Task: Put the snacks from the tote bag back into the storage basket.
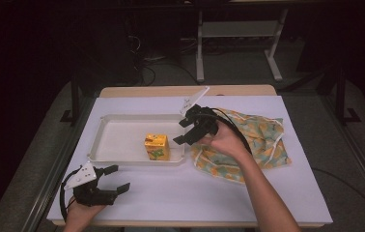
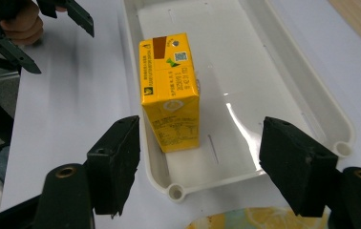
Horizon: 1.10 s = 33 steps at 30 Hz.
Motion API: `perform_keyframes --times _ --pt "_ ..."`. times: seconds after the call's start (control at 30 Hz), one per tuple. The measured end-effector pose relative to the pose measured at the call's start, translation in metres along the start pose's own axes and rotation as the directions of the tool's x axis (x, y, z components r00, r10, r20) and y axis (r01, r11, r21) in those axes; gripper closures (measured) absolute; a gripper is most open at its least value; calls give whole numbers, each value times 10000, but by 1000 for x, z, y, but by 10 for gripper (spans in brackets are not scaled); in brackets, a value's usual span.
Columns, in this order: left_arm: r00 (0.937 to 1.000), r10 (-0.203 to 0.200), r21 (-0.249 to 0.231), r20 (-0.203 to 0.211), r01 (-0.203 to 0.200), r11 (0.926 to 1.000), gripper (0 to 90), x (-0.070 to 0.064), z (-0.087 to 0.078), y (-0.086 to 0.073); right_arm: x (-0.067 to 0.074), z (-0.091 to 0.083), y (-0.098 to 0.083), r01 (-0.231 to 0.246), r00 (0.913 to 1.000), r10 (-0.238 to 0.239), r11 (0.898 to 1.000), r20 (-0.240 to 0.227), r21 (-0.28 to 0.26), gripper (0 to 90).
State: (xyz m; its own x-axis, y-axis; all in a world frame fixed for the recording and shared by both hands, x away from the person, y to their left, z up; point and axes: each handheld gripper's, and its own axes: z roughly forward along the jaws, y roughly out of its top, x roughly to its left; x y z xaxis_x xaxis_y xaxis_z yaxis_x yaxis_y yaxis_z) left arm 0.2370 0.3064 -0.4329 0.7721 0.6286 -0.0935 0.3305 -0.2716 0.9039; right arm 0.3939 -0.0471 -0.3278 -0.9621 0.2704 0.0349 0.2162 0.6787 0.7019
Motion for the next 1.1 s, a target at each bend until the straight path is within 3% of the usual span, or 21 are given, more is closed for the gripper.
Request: perform_keyframes --times 1.1 --pt "10000 -74 16 -43 74 10000 182 0 2 0 -1 -42 -62 -1133 9918 1146 9932 558 -263 297"
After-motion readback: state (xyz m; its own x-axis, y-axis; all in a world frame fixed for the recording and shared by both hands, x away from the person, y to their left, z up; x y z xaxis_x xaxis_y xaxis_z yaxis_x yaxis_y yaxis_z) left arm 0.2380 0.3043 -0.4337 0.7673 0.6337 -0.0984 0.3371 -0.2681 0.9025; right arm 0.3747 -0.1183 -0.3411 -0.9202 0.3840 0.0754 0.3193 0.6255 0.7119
